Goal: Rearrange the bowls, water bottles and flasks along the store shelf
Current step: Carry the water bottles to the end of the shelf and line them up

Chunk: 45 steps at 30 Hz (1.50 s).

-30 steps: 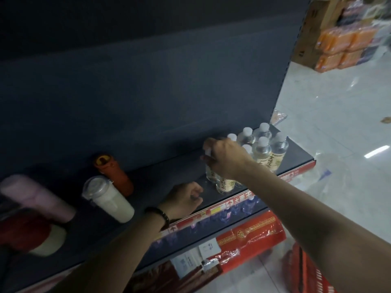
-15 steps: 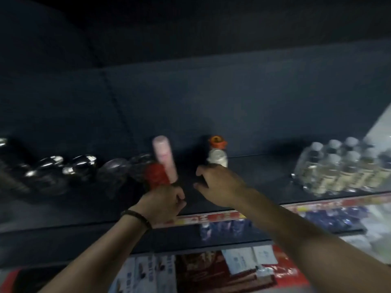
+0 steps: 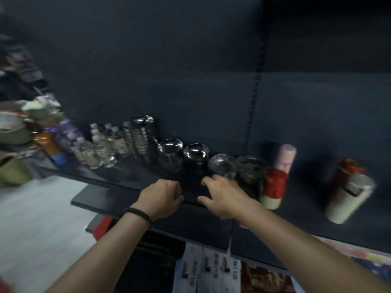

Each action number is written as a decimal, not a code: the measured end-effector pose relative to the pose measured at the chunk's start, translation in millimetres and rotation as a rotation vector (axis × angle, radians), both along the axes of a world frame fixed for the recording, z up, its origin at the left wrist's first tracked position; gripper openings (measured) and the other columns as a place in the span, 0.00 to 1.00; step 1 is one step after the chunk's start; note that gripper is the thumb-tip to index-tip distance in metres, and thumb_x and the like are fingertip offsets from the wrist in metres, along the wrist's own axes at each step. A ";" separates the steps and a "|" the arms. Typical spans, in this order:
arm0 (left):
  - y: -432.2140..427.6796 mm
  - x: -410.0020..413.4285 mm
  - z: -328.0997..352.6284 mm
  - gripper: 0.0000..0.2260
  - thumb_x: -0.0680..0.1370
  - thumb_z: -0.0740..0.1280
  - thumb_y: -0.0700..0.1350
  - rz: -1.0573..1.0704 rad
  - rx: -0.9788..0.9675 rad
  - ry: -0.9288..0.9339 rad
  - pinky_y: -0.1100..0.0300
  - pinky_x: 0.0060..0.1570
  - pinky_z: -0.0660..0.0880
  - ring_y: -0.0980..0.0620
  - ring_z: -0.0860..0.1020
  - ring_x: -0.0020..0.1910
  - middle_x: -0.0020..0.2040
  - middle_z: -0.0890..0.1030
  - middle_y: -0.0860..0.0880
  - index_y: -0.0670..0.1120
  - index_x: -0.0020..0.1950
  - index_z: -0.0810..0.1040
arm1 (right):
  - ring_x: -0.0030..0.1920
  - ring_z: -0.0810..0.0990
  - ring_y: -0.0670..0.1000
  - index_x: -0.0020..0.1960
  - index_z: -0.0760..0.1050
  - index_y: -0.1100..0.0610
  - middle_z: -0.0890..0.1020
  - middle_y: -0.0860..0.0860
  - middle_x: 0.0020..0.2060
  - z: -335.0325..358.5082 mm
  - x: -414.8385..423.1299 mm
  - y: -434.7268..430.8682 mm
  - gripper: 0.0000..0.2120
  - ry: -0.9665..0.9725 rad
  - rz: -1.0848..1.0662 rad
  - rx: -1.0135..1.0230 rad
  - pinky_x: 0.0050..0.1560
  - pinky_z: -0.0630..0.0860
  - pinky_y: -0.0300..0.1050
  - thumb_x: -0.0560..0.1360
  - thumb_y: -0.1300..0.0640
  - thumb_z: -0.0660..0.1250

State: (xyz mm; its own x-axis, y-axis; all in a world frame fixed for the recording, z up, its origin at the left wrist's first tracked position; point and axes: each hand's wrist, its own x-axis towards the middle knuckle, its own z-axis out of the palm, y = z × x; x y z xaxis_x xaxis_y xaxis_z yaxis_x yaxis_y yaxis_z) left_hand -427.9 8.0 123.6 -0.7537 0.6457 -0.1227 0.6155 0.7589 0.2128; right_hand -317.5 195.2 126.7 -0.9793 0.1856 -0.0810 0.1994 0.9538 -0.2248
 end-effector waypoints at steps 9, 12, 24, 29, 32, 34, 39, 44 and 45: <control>-72.8 -117.4 8.4 0.19 0.74 0.57 0.64 0.179 -0.072 0.025 0.47 0.47 0.82 0.42 0.84 0.52 0.51 0.84 0.49 0.54 0.50 0.79 | 0.69 0.76 0.59 0.73 0.73 0.52 0.77 0.54 0.68 -1.8 -154.2 -45.7 0.25 0.036 0.180 -0.077 0.69 0.75 0.56 0.82 0.39 0.64; -91.5 -147.7 23.8 0.14 0.78 0.62 0.58 0.256 -0.099 0.053 0.50 0.46 0.81 0.42 0.84 0.54 0.53 0.86 0.47 0.52 0.53 0.82 | 0.69 0.77 0.59 0.72 0.73 0.51 0.77 0.53 0.67 -1.6 -201.0 -62.0 0.25 0.032 0.227 -0.100 0.68 0.75 0.56 0.81 0.37 0.65; -216.0 -298.0 6.1 0.12 0.80 0.67 0.56 0.489 0.047 0.015 0.50 0.54 0.83 0.47 0.84 0.56 0.58 0.85 0.51 0.55 0.61 0.81 | 0.61 0.81 0.55 0.66 0.75 0.48 0.81 0.50 0.62 2.8 -379.2 -173.8 0.16 0.089 0.366 -0.202 0.61 0.80 0.55 0.82 0.43 0.67; -281.5 -384.0 -12.3 0.10 0.80 0.67 0.54 0.468 0.108 -0.006 0.52 0.49 0.83 0.46 0.83 0.52 0.56 0.84 0.48 0.53 0.59 0.79 | 0.51 0.83 0.55 0.60 0.76 0.51 0.83 0.51 0.53 3.5 -474.8 -252.3 0.10 0.120 0.345 -0.202 0.47 0.77 0.49 0.83 0.47 0.64; -317.3 -431.0 -22.1 0.04 0.79 0.67 0.49 0.452 0.127 -0.037 0.53 0.46 0.81 0.45 0.80 0.48 0.50 0.80 0.49 0.54 0.53 0.74 | 0.49 0.82 0.55 0.53 0.76 0.50 0.82 0.50 0.49 -0.3 -536.3 -296.5 0.07 0.124 0.282 -0.217 0.49 0.80 0.52 0.81 0.47 0.65; -338.9 -463.3 -32.0 0.05 0.78 0.67 0.48 0.457 0.137 -0.064 0.54 0.42 0.78 0.45 0.79 0.46 0.49 0.79 0.49 0.55 0.50 0.71 | 0.50 0.82 0.56 0.55 0.77 0.50 0.82 0.51 0.50 -7.2 -581.0 -320.8 0.08 0.144 0.245 -0.202 0.51 0.80 0.53 0.79 0.48 0.65; -377.1 -512.3 -58.7 0.06 0.79 0.67 0.51 0.444 0.151 -0.107 0.50 0.45 0.81 0.42 0.82 0.52 0.55 0.83 0.48 0.55 0.55 0.75 | 0.58 0.79 0.58 0.59 0.76 0.52 0.80 0.54 0.56 -26.8 -671.5 -354.5 0.10 0.182 0.233 -0.063 0.57 0.75 0.50 0.80 0.51 0.68; -397.7 -543.7 -88.5 0.11 0.81 0.68 0.55 0.435 0.190 -0.168 0.49 0.51 0.83 0.47 0.81 0.52 0.57 0.81 0.51 0.55 0.61 0.77 | 0.59 0.79 0.60 0.63 0.75 0.50 0.79 0.55 0.57 -51.2 -727.3 -370.1 0.12 0.031 0.240 0.092 0.59 0.72 0.52 0.80 0.53 0.66; -399.1 -548.8 -93.7 0.10 0.81 0.69 0.56 0.429 0.199 -0.173 0.49 0.50 0.83 0.48 0.81 0.51 0.55 0.81 0.51 0.55 0.59 0.76 | 0.59 0.79 0.61 0.63 0.75 0.49 0.80 0.55 0.56 -56.0 -733.3 -371.7 0.12 0.004 0.242 0.094 0.60 0.74 0.55 0.80 0.53 0.66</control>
State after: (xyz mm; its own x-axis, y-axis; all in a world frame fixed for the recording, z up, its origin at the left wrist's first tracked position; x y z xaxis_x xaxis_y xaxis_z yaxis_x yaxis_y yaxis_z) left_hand -976.6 -391.1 29.8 -0.9358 0.3057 -0.1758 0.1997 0.8703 0.4503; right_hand -1050.7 -176.5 70.7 -0.9964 -0.0472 -0.0705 -0.0375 0.9903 -0.1337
